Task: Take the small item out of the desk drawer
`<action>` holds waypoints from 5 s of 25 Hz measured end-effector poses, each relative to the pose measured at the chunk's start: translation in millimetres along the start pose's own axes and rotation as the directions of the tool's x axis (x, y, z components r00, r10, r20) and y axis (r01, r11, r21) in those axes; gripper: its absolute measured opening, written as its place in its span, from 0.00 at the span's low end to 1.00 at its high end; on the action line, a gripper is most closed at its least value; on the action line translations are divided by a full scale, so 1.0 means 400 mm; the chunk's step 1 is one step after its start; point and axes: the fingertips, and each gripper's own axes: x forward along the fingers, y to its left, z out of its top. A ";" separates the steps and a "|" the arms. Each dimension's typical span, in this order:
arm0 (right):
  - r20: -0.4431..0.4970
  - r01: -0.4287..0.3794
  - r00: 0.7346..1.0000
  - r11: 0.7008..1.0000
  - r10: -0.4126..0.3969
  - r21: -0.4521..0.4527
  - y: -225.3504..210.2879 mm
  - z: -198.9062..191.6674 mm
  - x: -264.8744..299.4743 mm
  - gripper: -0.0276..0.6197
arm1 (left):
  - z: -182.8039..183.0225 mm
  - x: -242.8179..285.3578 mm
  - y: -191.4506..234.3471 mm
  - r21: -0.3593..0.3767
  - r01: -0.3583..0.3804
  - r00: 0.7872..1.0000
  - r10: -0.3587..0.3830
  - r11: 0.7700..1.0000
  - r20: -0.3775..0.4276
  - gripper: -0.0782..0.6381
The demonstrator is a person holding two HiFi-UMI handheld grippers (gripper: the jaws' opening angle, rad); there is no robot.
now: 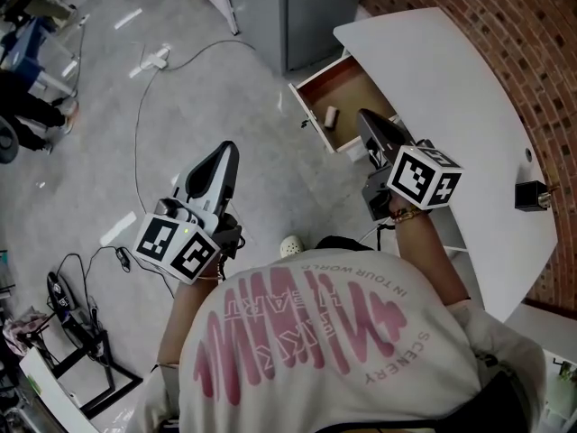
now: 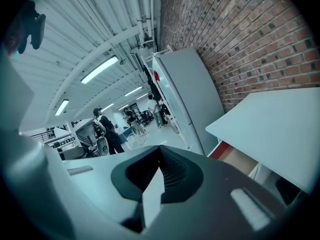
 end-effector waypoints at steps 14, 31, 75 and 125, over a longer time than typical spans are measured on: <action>-0.163 0.227 0.966 0.957 -0.199 0.178 -0.213 -0.183 0.079 0.06 | -0.084 0.057 0.076 -0.089 -0.028 0.999 0.024 0.996 -0.046 0.12; -0.507 0.389 0.821 0.907 -0.262 0.162 -0.561 -0.483 0.385 0.06 | -0.149 0.202 0.311 -0.183 -0.323 0.945 0.309 0.928 -0.105 0.12; -0.786 0.457 0.545 0.889 -0.291 -0.013 -0.921 -0.721 0.676 0.24 | -0.346 0.274 0.479 -0.312 -0.614 0.786 0.526 0.725 -0.323 0.12; -0.817 0.414 0.502 0.908 -0.283 -0.060 -0.919 -0.745 0.709 0.25 | -0.388 0.297 0.446 -0.341 -0.601 0.796 0.503 0.723 -0.337 0.12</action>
